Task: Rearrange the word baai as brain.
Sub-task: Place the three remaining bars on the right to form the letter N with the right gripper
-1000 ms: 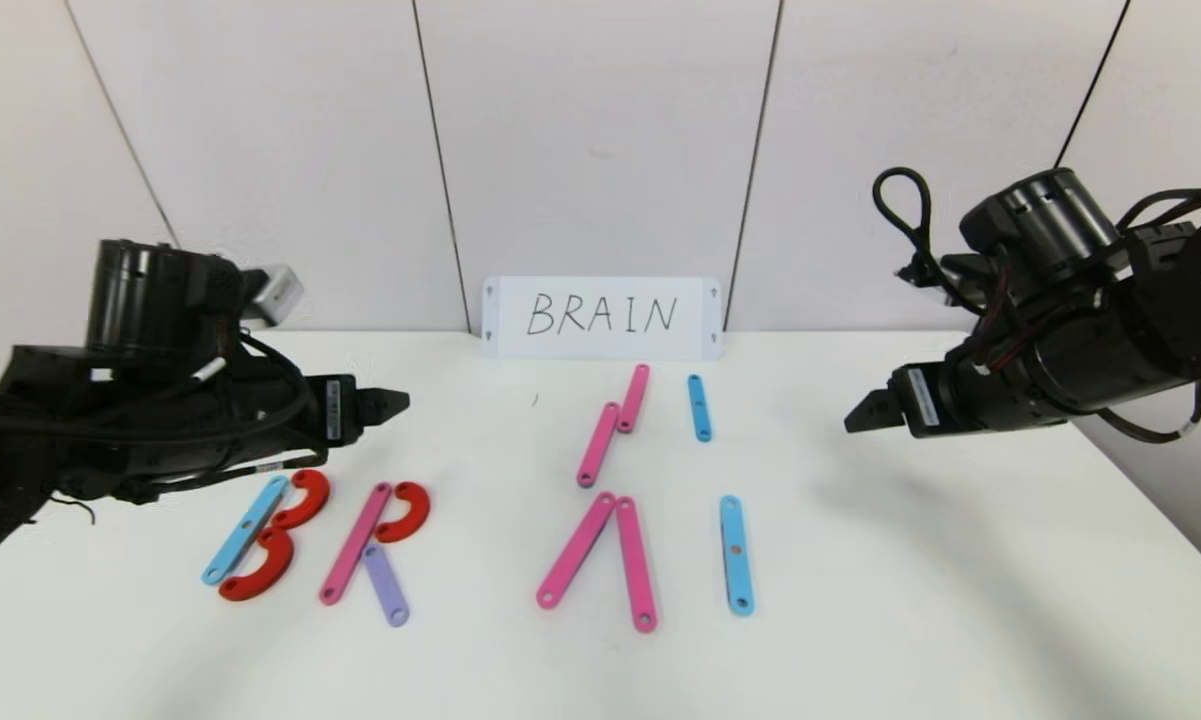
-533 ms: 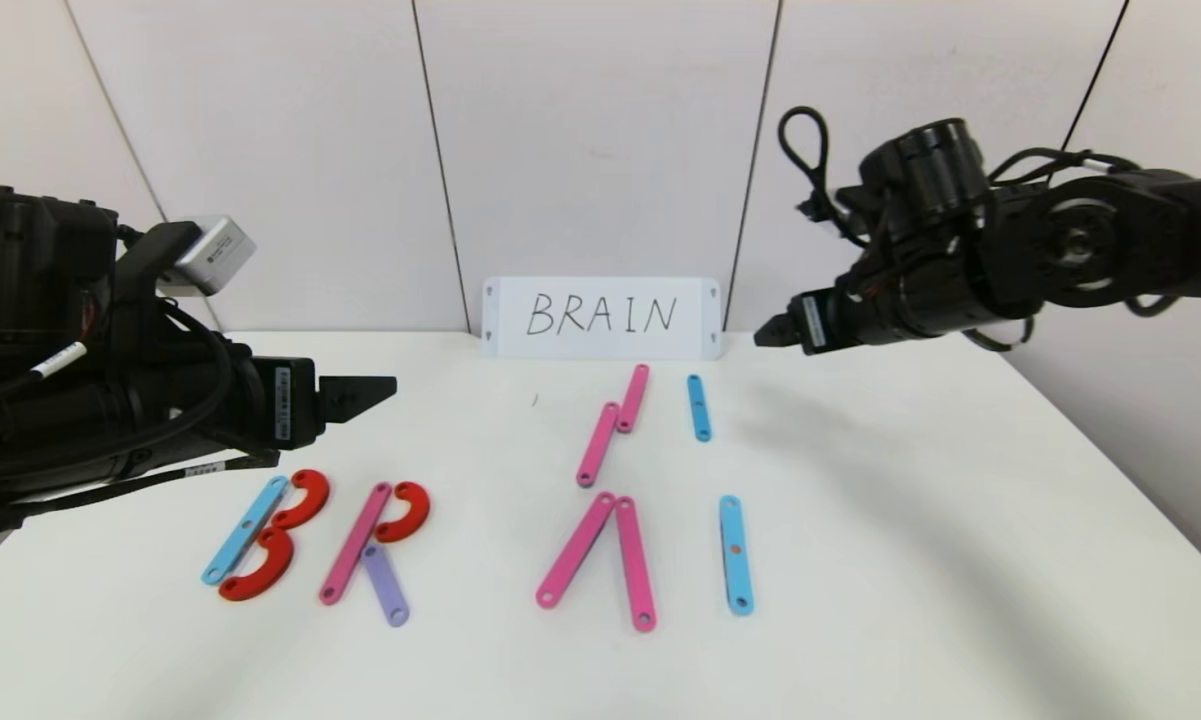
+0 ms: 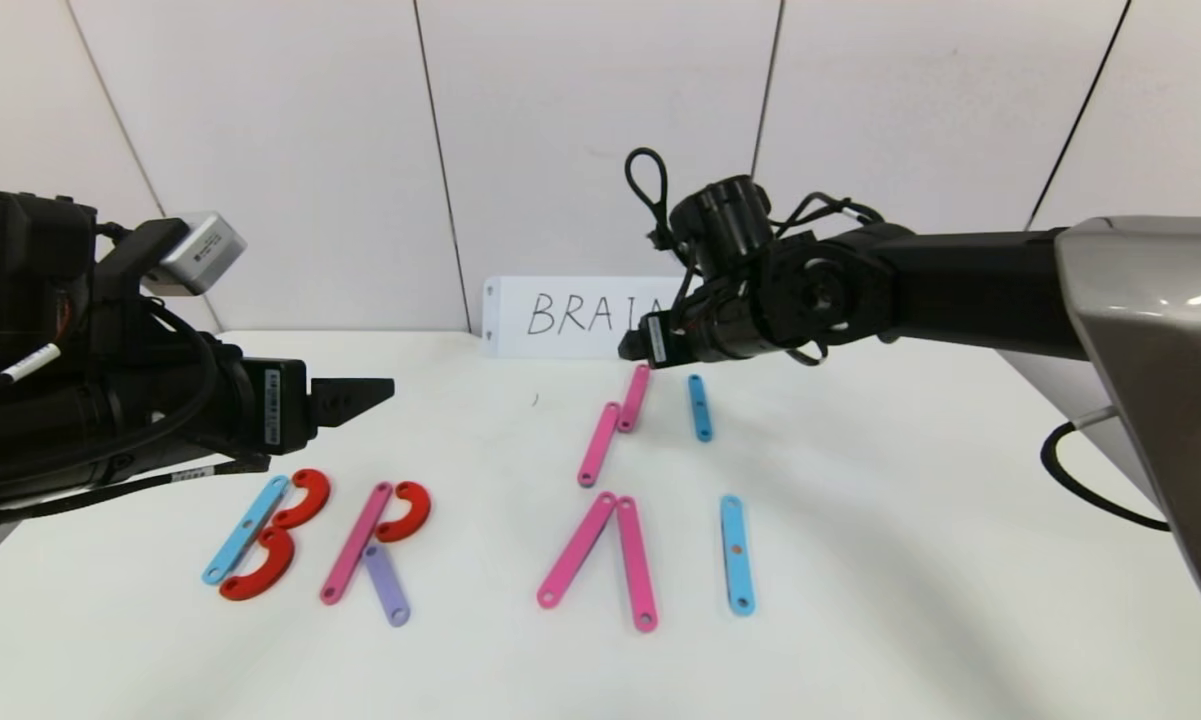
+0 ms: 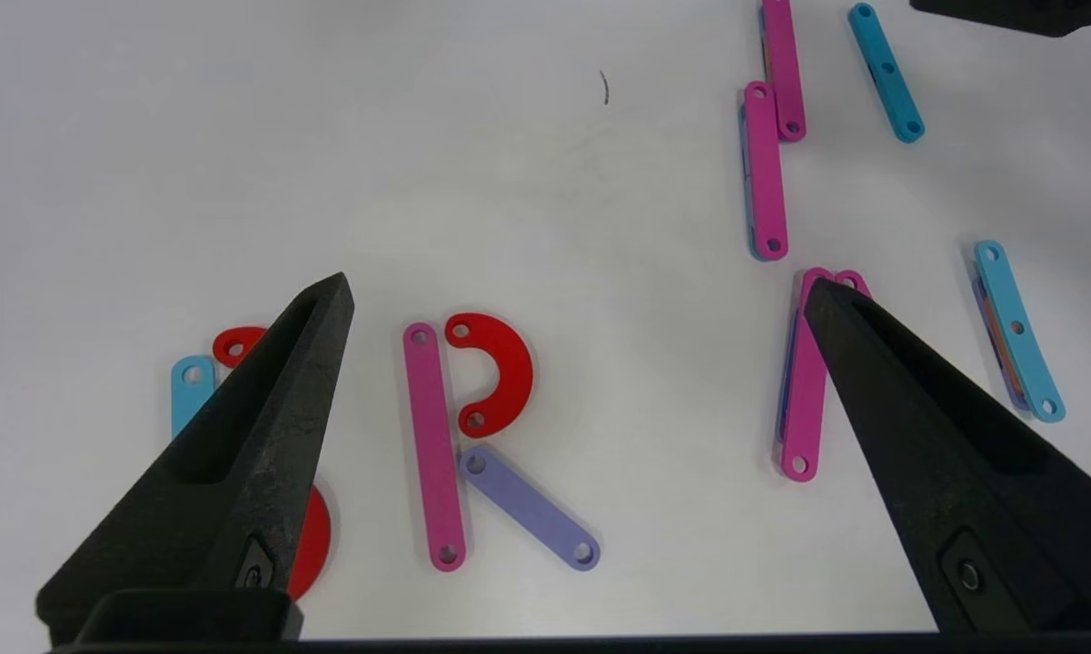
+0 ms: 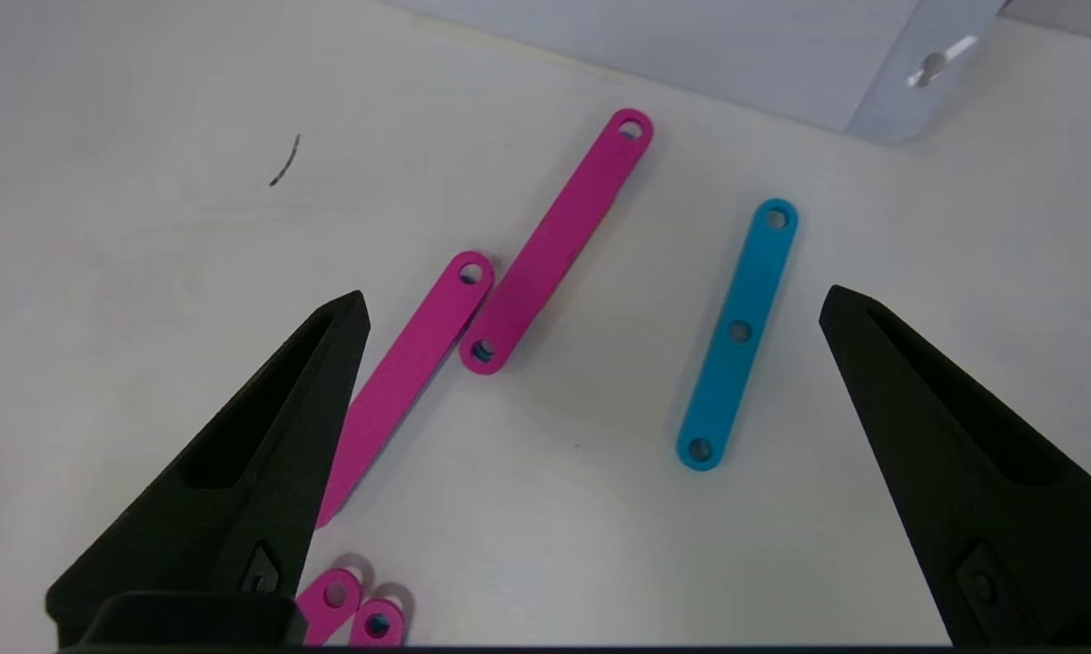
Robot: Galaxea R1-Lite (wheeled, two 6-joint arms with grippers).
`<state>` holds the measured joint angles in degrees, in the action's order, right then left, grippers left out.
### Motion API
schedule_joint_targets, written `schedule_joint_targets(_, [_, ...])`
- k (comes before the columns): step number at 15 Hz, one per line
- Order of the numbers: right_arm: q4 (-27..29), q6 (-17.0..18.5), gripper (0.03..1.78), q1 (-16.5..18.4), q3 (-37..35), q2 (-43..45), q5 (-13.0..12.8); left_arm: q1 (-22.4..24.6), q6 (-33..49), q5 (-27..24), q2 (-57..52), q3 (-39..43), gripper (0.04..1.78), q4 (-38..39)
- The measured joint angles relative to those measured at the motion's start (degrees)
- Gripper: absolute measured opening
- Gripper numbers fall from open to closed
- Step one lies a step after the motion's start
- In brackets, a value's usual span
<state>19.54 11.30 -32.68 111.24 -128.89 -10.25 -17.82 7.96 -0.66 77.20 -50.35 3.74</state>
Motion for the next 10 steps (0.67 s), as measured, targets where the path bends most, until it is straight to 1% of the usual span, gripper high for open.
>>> schedule_joint_targets(2, [0.35, 2.00, 1.74, -2.27, 0.28, -0.68, -0.07, -0.01, -0.02, -0.02, -0.16, 0.02, 1.73, -0.06])
schedule_joint_targets(5, [1.84, 2.73, 1.74, -6.18, 0.26, -1.18, -0.29, -0.01, -0.46, -0.16, -0.68, 0.16, 1.73, -0.11])
schedule_joint_targets(7, [2.58, 4.38, 1.74, -8.63, -0.18, -1.62, -0.77, 0.02, -1.22, -1.07, -1.41, 0.33, 1.73, -0.11])
schedule_joint_targets(9, [2.65, 4.88, 1.74, -10.23, -0.46, -1.95, -0.82, 0.55, -1.66, -1.12, -2.05, 0.38, 1.73, -1.10])
schedule_joint_targets(10, [2.62, 5.06, 1.74, -10.37, -0.94, -2.04, -0.83, 1.37, -2.73, -1.12, -2.29, 0.38, 1.73, -1.24])
